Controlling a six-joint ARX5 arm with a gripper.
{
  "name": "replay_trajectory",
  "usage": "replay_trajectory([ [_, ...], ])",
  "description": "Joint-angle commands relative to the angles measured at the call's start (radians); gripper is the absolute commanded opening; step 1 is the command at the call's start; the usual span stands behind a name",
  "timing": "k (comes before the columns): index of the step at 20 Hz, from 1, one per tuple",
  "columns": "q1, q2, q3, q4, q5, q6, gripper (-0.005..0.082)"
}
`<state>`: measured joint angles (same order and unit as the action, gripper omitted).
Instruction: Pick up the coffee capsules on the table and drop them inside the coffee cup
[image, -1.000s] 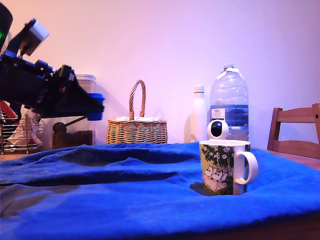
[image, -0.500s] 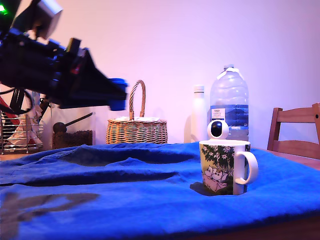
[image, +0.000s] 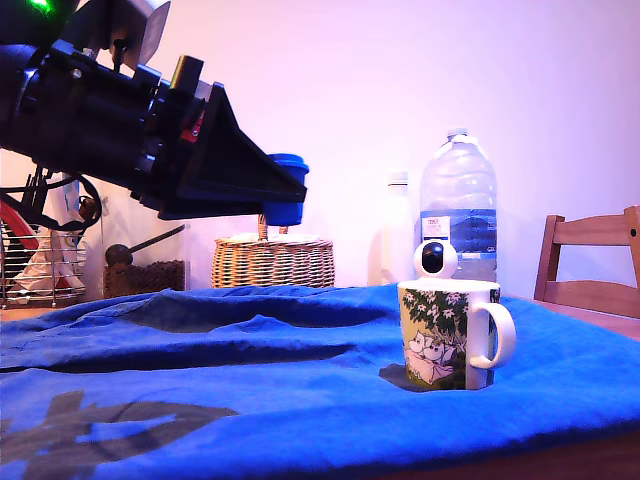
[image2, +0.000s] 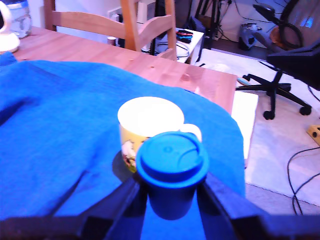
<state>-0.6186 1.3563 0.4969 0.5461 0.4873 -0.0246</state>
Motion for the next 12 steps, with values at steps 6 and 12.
replay_trajectory([
  [6,-0.034,-0.002,0.009,0.030,-0.048,-0.003,0.0160],
  [12,-0.077,0.035,0.107,0.026,-0.079,-0.002,0.0160],
])
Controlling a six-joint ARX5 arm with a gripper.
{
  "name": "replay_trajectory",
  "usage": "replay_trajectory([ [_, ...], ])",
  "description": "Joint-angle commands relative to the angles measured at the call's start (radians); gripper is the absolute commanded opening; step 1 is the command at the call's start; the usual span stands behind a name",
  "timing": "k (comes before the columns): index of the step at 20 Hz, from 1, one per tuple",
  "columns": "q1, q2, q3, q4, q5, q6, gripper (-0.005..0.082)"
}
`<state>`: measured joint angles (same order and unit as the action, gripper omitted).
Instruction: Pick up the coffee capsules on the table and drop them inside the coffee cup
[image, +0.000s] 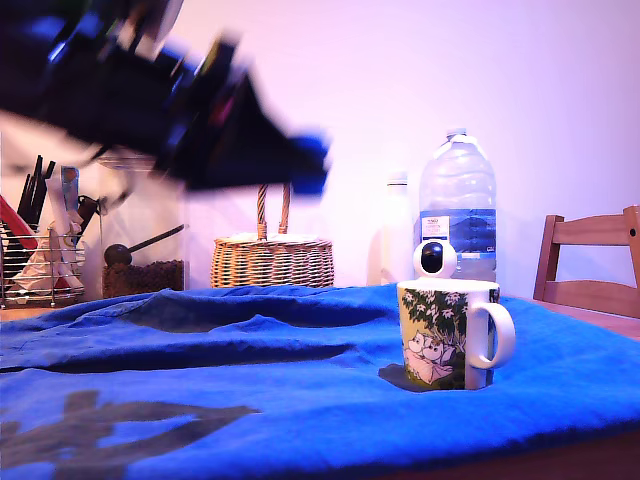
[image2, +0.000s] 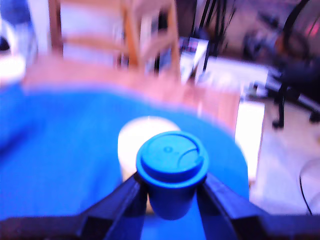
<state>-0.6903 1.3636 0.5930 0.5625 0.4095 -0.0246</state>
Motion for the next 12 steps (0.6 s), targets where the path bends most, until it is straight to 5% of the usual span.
replay_trajectory([
  [1,-0.008,0.045,0.027,0.006,-0.001,-0.002,0.0160],
  [12,-0.046,0.301,0.288,-0.161,0.001,-0.001,0.0161],
])
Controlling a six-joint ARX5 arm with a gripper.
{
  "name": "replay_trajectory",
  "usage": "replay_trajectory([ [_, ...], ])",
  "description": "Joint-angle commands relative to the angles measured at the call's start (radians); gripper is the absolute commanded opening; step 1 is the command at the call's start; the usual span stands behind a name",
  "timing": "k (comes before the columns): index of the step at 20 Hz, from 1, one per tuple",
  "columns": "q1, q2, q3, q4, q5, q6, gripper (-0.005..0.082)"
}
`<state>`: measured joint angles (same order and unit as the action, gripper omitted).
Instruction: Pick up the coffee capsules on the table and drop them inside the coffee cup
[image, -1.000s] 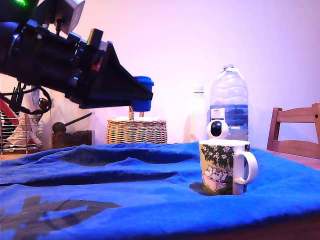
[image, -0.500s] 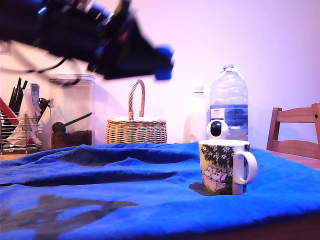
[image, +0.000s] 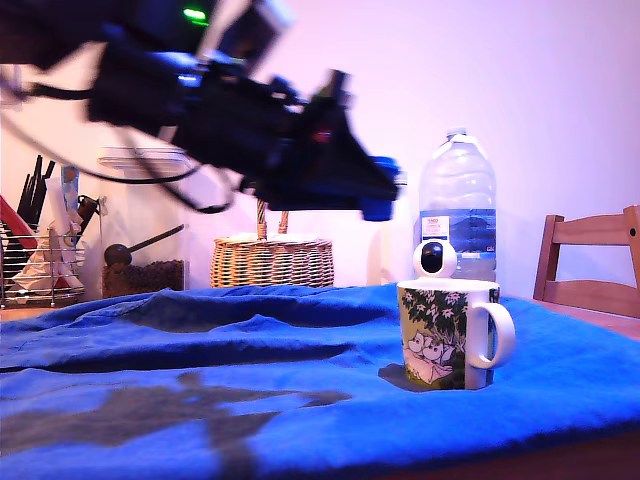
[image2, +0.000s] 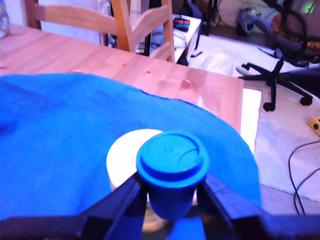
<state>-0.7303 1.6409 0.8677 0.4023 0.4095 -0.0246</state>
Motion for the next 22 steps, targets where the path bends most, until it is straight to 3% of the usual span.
replay_trajectory([
  [1,-0.006,0.043,0.041,-0.020,0.001,-0.001,0.0161],
  [13,-0.023,0.236,0.290,-0.248,0.008,0.007,0.0161],
  [22,-0.023,0.246,0.300,-0.300,0.009,0.007,0.0163],
])
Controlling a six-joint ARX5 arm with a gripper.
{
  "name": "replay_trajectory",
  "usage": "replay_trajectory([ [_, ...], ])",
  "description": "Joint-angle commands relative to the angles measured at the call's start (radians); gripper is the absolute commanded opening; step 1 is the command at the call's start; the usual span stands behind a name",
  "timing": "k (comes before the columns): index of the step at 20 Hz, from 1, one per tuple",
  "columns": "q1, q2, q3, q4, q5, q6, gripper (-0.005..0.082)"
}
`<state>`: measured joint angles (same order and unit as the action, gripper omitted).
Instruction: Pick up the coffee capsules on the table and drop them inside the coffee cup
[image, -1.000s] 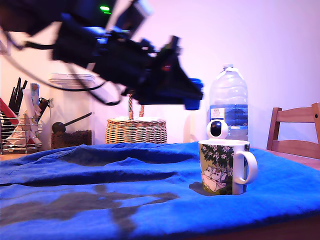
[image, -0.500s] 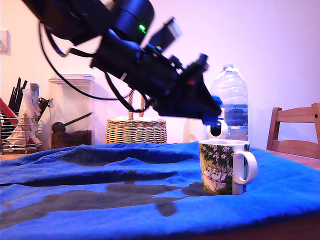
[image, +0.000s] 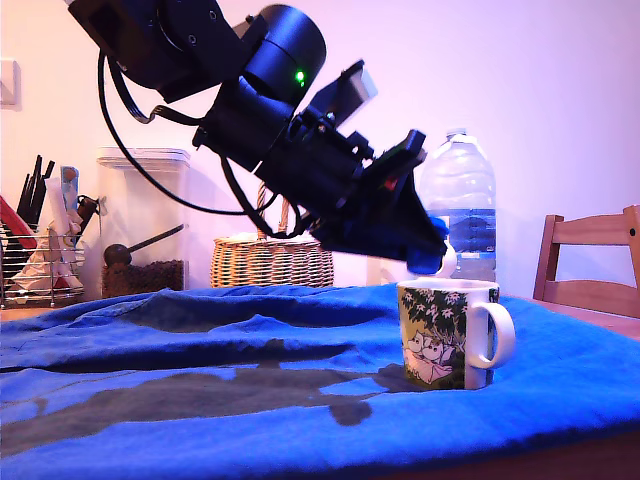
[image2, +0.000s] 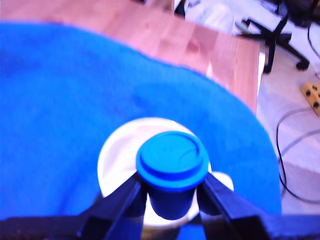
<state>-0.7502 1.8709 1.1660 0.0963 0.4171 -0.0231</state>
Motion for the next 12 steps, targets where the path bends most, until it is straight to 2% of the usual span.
replay_trajectory([
  [1,-0.003,0.016,0.002,0.007,0.001,0.014,0.0163],
  [7,-0.004,0.016,0.002,0.034,0.001,0.024,0.0170],
  [8,-0.005,0.016,0.002,0.051,0.001,0.024,0.0200],
  [9,-0.006,0.016,0.002,0.062,0.002,0.024,0.0259],
  [12,-0.008,0.016,0.002,0.073,0.043,0.024,0.0518],
])
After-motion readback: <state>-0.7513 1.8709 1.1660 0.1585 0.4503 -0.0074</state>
